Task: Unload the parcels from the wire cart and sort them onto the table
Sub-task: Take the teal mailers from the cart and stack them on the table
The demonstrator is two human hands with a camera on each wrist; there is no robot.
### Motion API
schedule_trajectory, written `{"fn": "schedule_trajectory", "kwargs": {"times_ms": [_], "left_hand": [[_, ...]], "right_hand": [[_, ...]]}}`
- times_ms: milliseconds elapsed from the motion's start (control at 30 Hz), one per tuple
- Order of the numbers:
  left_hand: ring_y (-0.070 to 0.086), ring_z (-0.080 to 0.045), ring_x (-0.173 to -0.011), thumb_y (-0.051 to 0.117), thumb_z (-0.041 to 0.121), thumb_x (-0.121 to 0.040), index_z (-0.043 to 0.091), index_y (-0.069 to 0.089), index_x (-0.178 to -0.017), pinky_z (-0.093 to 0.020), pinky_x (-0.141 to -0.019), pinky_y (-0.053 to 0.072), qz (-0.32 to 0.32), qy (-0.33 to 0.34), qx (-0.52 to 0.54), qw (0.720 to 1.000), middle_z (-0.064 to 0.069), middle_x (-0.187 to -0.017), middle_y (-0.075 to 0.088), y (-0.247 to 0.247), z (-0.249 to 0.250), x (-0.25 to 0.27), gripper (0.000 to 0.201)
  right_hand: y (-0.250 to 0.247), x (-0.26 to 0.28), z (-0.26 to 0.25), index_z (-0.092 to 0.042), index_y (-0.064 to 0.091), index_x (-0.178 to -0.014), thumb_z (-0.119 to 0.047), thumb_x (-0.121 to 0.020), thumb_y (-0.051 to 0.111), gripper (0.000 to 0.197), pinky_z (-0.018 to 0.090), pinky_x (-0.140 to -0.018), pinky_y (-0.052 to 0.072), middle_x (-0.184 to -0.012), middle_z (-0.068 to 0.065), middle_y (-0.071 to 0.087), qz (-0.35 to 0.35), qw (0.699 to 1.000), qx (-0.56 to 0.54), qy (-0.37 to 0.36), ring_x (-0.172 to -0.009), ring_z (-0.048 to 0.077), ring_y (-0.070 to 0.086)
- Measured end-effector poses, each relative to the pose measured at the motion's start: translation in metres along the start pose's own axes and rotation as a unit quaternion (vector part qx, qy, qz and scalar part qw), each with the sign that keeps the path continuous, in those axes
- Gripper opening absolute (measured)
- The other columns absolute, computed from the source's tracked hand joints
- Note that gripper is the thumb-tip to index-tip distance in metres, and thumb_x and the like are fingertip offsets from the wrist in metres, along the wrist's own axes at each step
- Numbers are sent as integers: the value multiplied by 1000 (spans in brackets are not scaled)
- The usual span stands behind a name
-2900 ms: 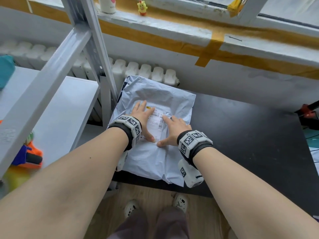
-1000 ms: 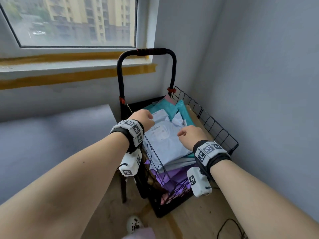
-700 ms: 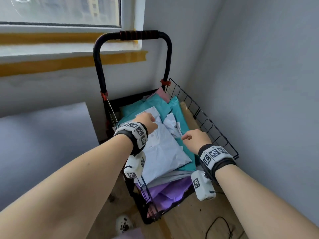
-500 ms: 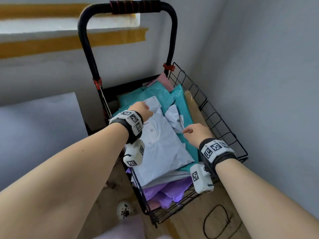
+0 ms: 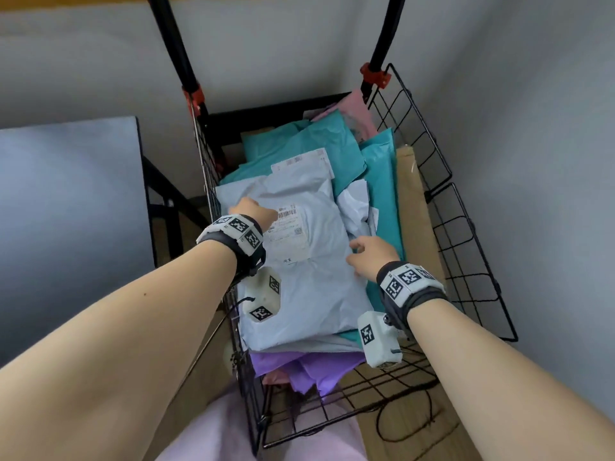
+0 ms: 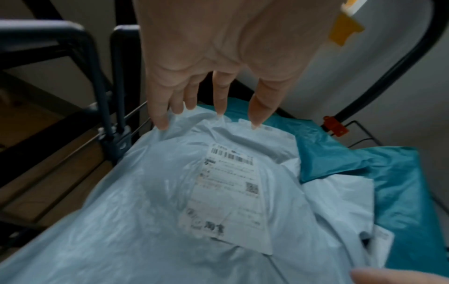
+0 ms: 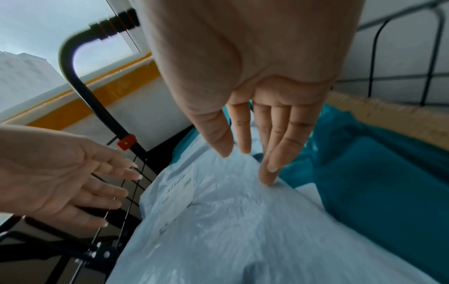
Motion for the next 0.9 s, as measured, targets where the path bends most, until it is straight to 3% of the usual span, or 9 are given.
{"fn": "schedule_trajectory", "kwargs": {"times_ms": [67, 100, 200, 267, 333, 467, 700, 833, 900], "left_hand": [[58, -30, -91, 58, 25, -85, 39, 31, -140, -28, -75, 43, 9, -25, 9, 1000, -11, -117, 54, 9, -12, -8, 64], [60, -32, -92, 59, 25, -83, 43, 17, -146, -30, -76, 46, 9, -38, 17, 999, -12, -115, 54, 12, -17, -11, 78], [60, -33, -99, 62, 29, -83, 15, 37, -140, -37, -85, 51, 10, -109, 38, 993, -16, -117, 58, 19, -26, -10, 64], [57, -32, -105, 62, 29, -86, 4, 41, -134, -36, -89, 48, 12, -142, 55, 988, -16, -120, 56, 21, -27, -6, 58], [51, -27, -94, 59, 25, -90, 1, 38, -137, -31, -80, 42, 12, -149, 65, 987, -12, -98, 53, 27, -27, -6, 56], [43, -22, -73, 57, 21, -92, 0, 35, -138, -29, -69, 36, 26, -158, 67, 985, -3, -75, 39, 32, -26, -1, 55], [51, -28, -99, 57, 20, -91, 0, 33, -140, -25, -63, 38, 46, -168, 110, 979, -13, -104, 56, 34, -11, 3, 58], [48, -35, -121, 61, 25, -84, 5, 24, -143, -39, -98, 43, 101, -184, 173, 962, -19, -135, 46, 24, -3, 5, 72], [51, -33, -112, 59, 23, -85, 4, 20, -144, -38, -91, 44, 111, -178, 216, 954, -18, -129, 48, 16, 3, 9, 74]], "right_hand": [[3, -12, 3, -6, 57, -120, -11, -83, 51, 39, 42, -83, 55, -108, 16, 68, -21, 999, -39, 10, -86, 33, 69], [2, -17, 4, -9, 54, -126, -11, -85, 51, 41, 39, -77, 57, -108, 12, 68, -37, 997, -71, 19, -79, 31, 70], [2, -33, 7, -14, 35, -141, -7, -92, 48, 52, 29, -49, 53, -129, 12, 51, -97, 969, -221, 55, -60, 26, 66], [-2, -39, 5, -17, 40, -131, -4, -94, 48, 40, 29, -53, 53, -118, 12, 52, -132, 943, -297, 76, -57, 24, 63], [-5, -45, 3, -16, 43, -114, -3, -94, 52, 26, 31, -62, 54, -99, 9, 56, -157, 927, -331, 82, -62, 25, 63], [-4, -54, 1, -6, 55, -104, -9, -84, 69, 25, 24, -52, 54, -86, 10, 62, -167, 950, -255, 64, -57, 16, 60], [-20, -50, -11, -7, 54, -64, 0, -78, 57, 16, 17, -41, 39, -62, 10, 53, -166, 969, -180, -24, -44, 13, 45], [-53, -49, -20, -6, 53, -62, 4, -73, 50, 16, 19, -41, 34, -52, 8, 44, -77, 976, -189, -71, -42, 16, 37], [-71, -51, -19, -7, 54, -65, 6, -71, 49, 15, 23, -45, 33, -52, 7, 41, -42, 975, -203, -83, -42, 17, 35]]}}
Point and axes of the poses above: each hand's wrist, its own x-axis away from the middle knuckle, its own y-axis out of the palm, z = x × y, the point moved 2 cm from there along -x, towards the middle knuckle
